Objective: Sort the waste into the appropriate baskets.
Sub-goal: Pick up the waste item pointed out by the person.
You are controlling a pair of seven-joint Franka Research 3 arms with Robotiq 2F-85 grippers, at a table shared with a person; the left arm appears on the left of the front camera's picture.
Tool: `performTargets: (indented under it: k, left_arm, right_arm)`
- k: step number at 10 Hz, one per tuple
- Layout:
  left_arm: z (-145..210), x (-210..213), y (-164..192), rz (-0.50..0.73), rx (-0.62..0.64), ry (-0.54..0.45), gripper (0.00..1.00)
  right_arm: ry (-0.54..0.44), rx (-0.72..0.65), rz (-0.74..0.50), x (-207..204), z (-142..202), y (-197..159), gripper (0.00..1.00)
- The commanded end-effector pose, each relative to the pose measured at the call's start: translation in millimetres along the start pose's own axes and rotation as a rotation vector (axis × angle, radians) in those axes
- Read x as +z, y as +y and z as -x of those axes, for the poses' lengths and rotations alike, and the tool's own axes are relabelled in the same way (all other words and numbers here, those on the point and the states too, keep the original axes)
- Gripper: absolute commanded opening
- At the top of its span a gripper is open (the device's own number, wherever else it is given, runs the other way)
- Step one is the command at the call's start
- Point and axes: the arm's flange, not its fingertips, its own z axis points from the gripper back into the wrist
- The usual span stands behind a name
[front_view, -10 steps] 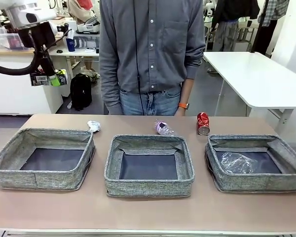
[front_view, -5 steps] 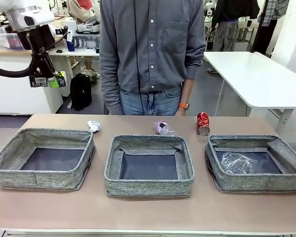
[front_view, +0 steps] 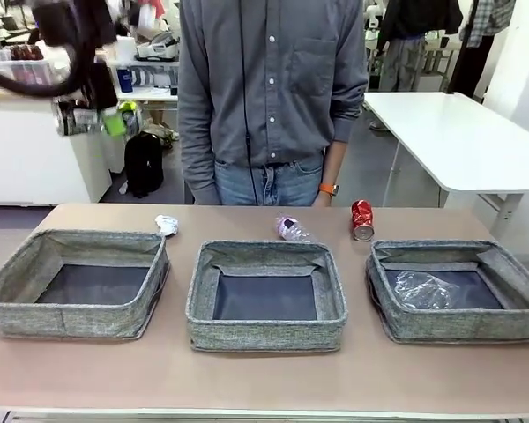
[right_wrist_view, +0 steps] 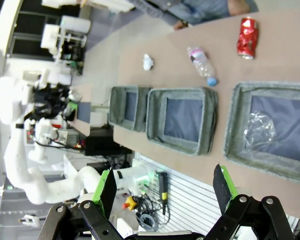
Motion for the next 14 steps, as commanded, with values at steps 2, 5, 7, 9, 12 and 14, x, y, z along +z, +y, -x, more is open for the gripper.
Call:
performTargets:
  k: [2, 5, 7, 9, 12, 14]
  left_arm:
    - [-49, -8, -107, -0.012, 0.278, -0.144, 0.38]
    - [-115, -27, -181, -0.114, 0.35, -0.111, 0.38]
    - [-147, -14, -195, -0.159, 0.429, -0.032, 0.38]
    - [-154, 6, -196, -0.246, 0.53, -0.037, 0.38]
    - [-148, 30, -215, -0.29, 0.519, -0.106, 0.38]
    - [-138, 26, -208, -0.279, 0.515, -0.091, 0.38]
  right_arm:
    - [0.006, -0.009, 0.005, 1, -1, 4, 1.0]
    - [0.006, -0.009, 0.005, 1, -1, 4, 1.0]
    - [0.006, -0.009, 0.005, 1, -1, 4, 1.0]
    - [0.006, -0.009, 0.005, 1, -1, 4, 1.0]
    - [0.006, -0.009, 0.005, 1, -1, 4, 1.0]
    - [0.006, -0.009, 0.005, 1, -1, 4, 1.0]
